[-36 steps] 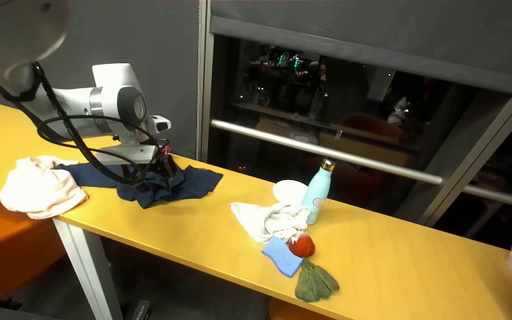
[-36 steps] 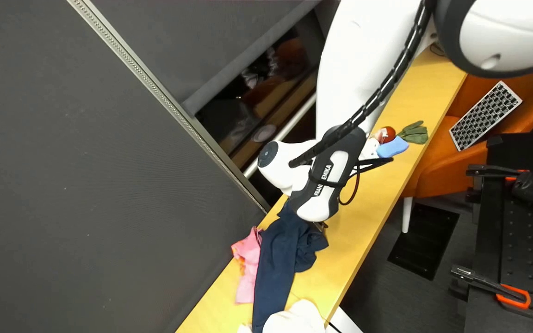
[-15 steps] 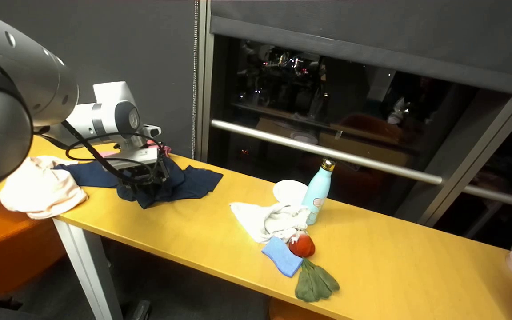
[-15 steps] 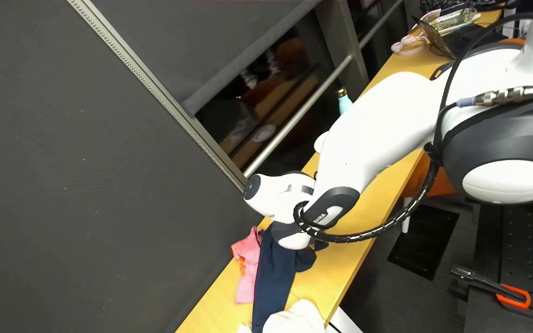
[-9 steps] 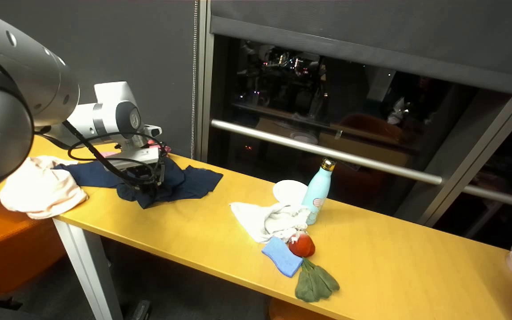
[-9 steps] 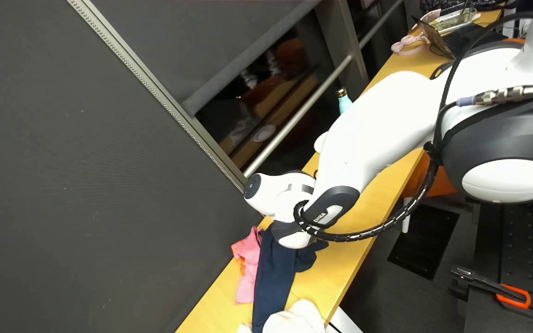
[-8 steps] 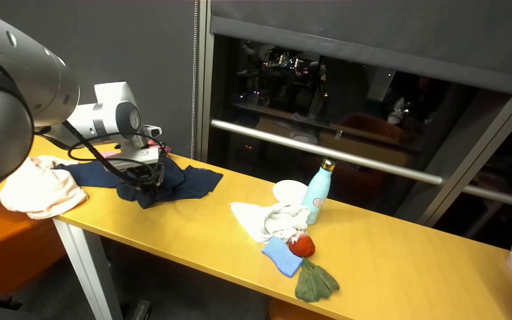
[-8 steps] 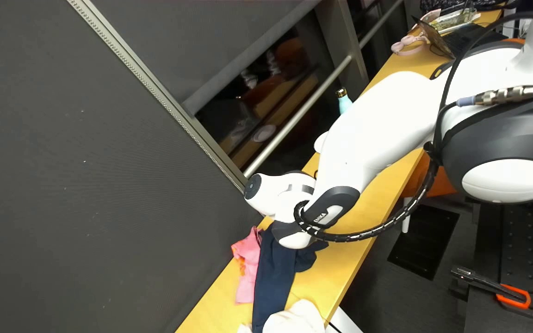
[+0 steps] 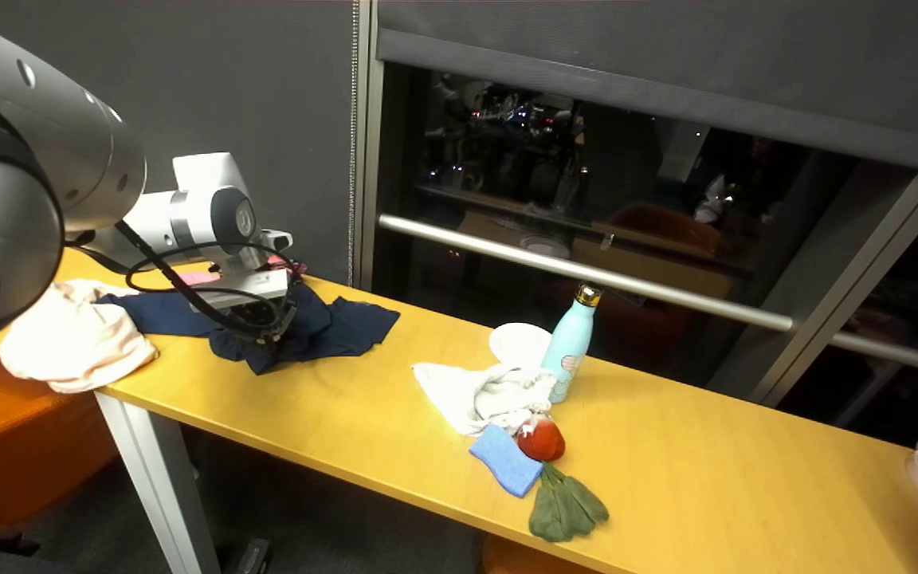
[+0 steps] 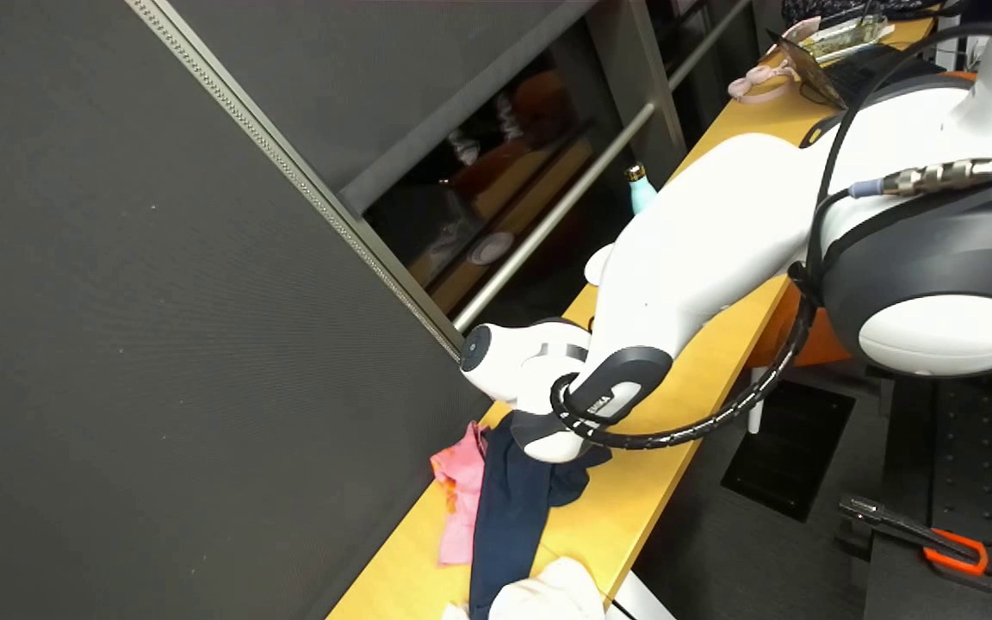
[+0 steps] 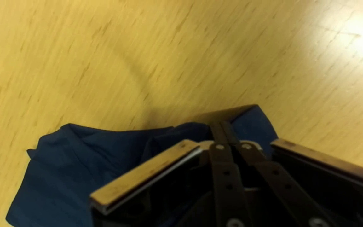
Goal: Unfold the dark blue cloth and stretch it out on the tabletop.
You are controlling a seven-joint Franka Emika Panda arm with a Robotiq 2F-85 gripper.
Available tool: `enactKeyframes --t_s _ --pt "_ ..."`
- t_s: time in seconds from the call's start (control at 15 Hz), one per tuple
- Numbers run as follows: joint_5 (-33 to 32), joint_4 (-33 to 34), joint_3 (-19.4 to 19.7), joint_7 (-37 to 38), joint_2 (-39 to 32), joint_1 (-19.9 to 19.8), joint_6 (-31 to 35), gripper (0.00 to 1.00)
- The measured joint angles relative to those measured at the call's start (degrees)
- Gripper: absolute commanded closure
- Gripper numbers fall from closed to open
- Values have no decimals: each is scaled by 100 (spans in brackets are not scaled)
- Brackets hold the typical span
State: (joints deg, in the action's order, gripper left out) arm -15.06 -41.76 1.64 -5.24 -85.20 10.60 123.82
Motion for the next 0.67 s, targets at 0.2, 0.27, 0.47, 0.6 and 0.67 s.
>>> enactKeyframes --t_s 0.2,0.27,0.47,0.6,0.67 --pt "0 -6 11 -10 0 -14 0 100" --pt "0 -6 17 -10 0 -17 0 100" --pt "0 -2 32 -11 0 -15 -10 100" --pt "10 22 22 -17 3 10 -88 100" --pt "47 49 4 -27 4 20 -215 100"
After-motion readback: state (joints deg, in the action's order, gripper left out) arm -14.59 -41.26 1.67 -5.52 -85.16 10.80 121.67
